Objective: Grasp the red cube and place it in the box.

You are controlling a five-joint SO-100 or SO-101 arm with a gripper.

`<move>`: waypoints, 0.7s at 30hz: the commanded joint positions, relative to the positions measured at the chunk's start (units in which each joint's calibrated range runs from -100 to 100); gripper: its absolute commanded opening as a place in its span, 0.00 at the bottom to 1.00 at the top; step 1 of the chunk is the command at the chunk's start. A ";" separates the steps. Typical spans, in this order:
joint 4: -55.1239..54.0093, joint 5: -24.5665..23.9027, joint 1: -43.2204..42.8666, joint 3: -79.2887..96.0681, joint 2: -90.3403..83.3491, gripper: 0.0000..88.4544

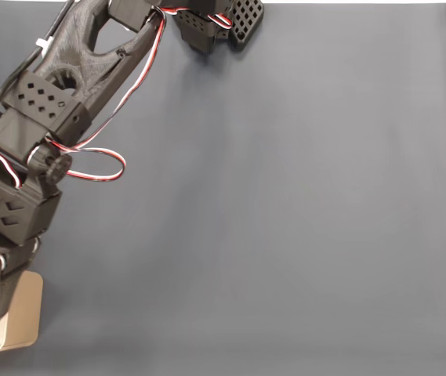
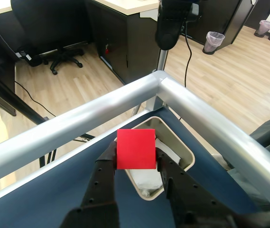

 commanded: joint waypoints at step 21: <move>-3.67 -0.49 3.47 -3.74 0.23 0.08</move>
